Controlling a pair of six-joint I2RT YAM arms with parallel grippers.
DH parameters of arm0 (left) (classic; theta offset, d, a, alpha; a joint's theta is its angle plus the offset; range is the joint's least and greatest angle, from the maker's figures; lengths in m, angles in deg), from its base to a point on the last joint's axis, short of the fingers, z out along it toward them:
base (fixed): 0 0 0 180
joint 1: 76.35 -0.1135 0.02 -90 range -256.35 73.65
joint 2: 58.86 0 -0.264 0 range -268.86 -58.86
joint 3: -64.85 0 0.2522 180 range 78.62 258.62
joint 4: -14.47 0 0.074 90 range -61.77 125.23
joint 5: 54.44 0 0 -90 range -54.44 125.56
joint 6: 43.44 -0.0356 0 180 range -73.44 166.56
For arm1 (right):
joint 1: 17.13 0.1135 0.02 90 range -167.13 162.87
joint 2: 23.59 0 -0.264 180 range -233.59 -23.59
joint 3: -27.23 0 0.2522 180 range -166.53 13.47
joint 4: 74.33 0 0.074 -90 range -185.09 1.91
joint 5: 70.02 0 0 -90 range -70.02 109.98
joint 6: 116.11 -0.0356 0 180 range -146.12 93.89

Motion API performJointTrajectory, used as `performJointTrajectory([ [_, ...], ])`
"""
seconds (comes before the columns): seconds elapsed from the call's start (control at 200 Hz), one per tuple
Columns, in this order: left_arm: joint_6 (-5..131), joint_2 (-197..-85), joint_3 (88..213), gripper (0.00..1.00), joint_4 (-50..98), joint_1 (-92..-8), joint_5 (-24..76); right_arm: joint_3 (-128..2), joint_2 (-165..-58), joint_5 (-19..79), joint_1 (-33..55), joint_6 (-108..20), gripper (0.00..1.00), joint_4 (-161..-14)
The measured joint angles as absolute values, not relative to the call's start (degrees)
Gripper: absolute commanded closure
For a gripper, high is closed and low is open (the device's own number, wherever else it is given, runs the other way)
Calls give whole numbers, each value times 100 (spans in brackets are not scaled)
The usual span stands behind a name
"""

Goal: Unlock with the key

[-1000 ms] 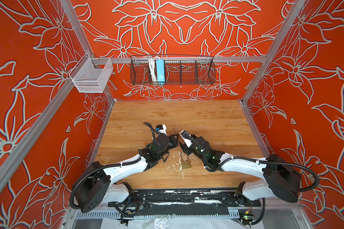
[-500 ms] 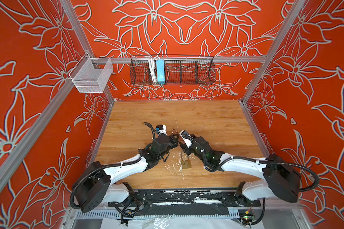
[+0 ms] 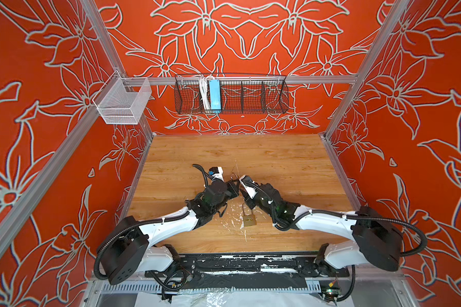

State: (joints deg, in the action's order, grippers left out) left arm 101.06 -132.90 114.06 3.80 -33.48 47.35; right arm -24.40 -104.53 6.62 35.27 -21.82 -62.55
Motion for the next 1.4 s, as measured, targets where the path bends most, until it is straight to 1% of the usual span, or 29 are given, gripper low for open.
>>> performJointTrajectory([
  [0.335, 10244, -13310, 11368, 100, 192, -3319, 4958, -2506, -10493, 760, 3534, -2204, 78, -6253],
  [0.776, 10300, -13351, 11362, 100, 203, -3315, 5010, -2528, -10561, 832, 3534, -2202, 77, -6258],
  [0.966, 10279, -13373, 11312, 100, 96, -3315, 5008, -2528, -10563, 832, 3531, -2202, 80, -6271],
  [1.126, 10001, -13447, 10815, 100, -896, -3317, 4973, -2528, -10563, 1033, 3483, -2287, 84, -6347],
  [1.246, 9573, -13762, 10396, 100, -2059, -3352, 4713, -2519, -10526, 1527, 3280, -2582, 87, -6498],
  [1.401, 9243, -14252, 10317, 100, -3089, -3448, 4245, -2385, -10292, 2150, 2911, -2964, 88, -6529],
])
